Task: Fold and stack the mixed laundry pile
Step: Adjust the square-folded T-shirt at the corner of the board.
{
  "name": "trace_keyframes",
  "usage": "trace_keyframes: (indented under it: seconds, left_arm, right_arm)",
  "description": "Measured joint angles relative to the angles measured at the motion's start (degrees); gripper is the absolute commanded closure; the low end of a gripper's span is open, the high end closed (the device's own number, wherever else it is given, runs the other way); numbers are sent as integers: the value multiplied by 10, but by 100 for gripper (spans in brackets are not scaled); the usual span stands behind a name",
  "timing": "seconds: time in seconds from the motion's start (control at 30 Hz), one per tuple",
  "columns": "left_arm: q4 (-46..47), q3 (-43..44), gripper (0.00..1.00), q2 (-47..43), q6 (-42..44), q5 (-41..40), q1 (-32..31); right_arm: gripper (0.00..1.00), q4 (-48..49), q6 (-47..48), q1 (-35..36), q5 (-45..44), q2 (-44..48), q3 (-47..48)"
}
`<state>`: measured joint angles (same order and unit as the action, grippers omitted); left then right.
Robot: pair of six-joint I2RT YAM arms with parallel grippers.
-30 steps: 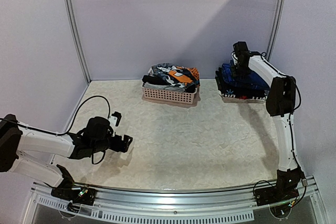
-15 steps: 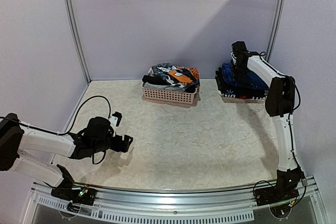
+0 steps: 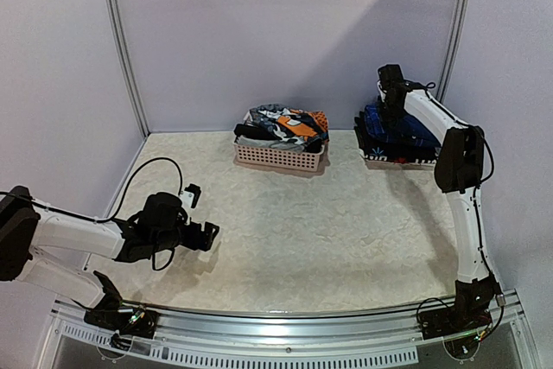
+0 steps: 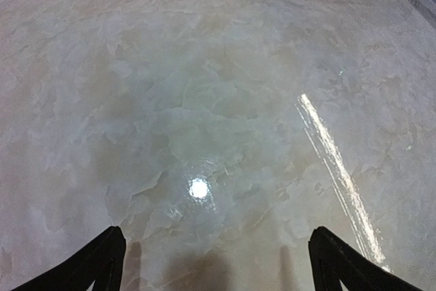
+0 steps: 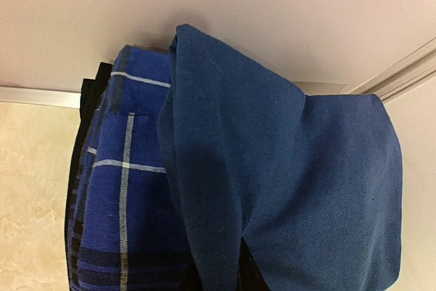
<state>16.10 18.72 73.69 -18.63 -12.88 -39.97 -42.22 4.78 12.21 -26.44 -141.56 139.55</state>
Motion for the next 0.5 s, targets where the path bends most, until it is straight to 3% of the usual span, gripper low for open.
trace_keyframes:
  seconds: [0.4, 0.5]
  left_arm:
    - [8, 0, 5, 0, 0, 0, 0]
    - [8, 0, 5, 0, 0, 0, 0]
  right_arm:
    - [99, 3, -7, 11, -2, 0, 4]
    - [92, 3, -11, 12, 0, 0, 4]
